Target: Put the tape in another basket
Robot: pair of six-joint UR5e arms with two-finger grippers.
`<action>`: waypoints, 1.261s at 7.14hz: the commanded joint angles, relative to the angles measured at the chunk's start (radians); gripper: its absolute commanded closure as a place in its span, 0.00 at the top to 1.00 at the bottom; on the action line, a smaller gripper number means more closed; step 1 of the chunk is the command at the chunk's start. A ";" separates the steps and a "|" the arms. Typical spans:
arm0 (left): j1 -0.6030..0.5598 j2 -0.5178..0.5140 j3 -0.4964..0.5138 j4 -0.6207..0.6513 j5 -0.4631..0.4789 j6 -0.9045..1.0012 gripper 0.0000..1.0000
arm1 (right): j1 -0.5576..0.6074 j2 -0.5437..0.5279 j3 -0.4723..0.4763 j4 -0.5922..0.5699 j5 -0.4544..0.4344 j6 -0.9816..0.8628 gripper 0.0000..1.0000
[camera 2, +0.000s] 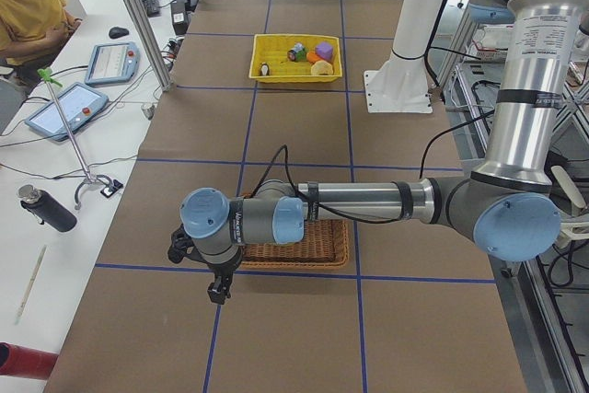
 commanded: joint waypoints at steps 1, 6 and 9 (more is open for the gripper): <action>0.001 0.058 -0.056 0.003 0.000 -0.009 0.99 | 0.012 0.001 0.003 0.000 0.003 -0.005 1.00; 0.001 0.067 -0.086 -0.020 -0.003 -0.006 0.99 | 0.015 -0.002 0.001 0.000 0.003 -0.006 1.00; 0.002 0.070 -0.086 -0.018 -0.001 -0.001 0.99 | 0.015 -0.003 0.000 0.000 0.003 -0.002 1.00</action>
